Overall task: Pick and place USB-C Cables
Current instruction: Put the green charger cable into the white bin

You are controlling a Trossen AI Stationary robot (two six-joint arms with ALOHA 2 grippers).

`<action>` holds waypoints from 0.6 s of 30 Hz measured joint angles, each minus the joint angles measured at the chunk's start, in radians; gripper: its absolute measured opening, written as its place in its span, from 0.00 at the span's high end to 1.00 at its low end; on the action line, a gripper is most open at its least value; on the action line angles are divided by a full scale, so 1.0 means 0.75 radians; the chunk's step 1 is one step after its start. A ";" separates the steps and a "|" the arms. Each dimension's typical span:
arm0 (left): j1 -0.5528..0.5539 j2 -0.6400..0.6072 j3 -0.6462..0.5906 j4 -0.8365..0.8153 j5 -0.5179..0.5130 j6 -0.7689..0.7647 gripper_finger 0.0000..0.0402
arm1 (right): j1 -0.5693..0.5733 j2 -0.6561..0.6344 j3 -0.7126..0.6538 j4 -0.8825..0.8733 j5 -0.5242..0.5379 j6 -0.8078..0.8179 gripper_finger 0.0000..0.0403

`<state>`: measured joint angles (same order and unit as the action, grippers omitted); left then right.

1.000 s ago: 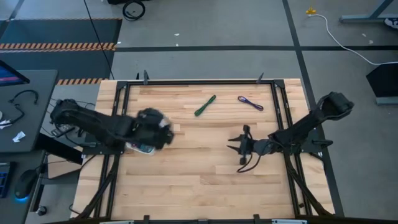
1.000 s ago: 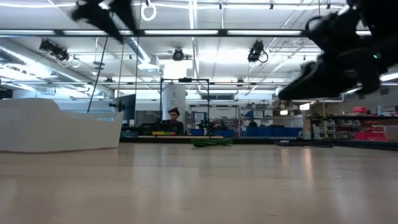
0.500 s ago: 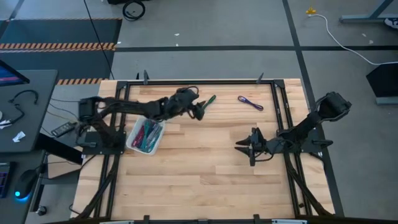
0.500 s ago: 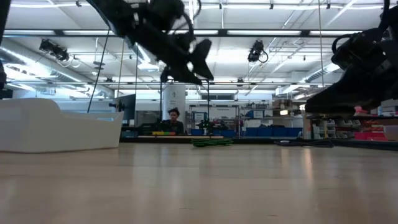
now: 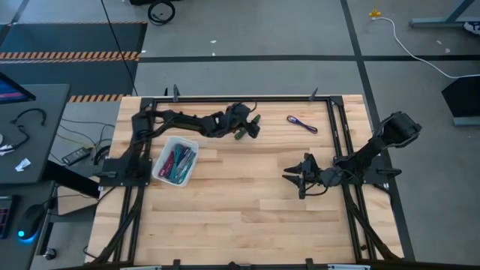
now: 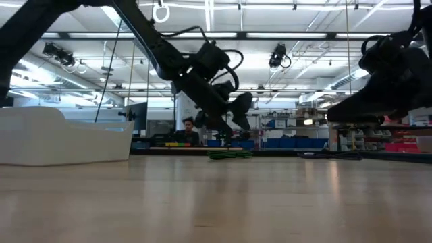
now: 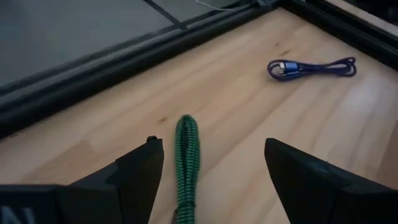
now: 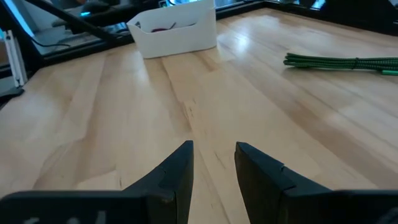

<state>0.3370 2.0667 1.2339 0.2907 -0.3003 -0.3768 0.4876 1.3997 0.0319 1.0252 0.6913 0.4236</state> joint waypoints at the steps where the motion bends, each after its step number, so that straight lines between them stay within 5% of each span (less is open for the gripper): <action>1: 0.002 0.017 0.012 -0.003 0.009 -0.008 0.29 | 0.000 0.000 0.000 0.001 0.000 0.000 0.69; 18: -0.046 0.048 0.028 -0.473 0.022 -0.072 0.33 | -0.007 0.010 0.009 0.055 -0.001 -0.009 0.69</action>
<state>0.3027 2.1027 1.2549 -0.0638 -0.2836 -0.4307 0.4820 1.4071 0.0383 1.0662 0.6903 0.4168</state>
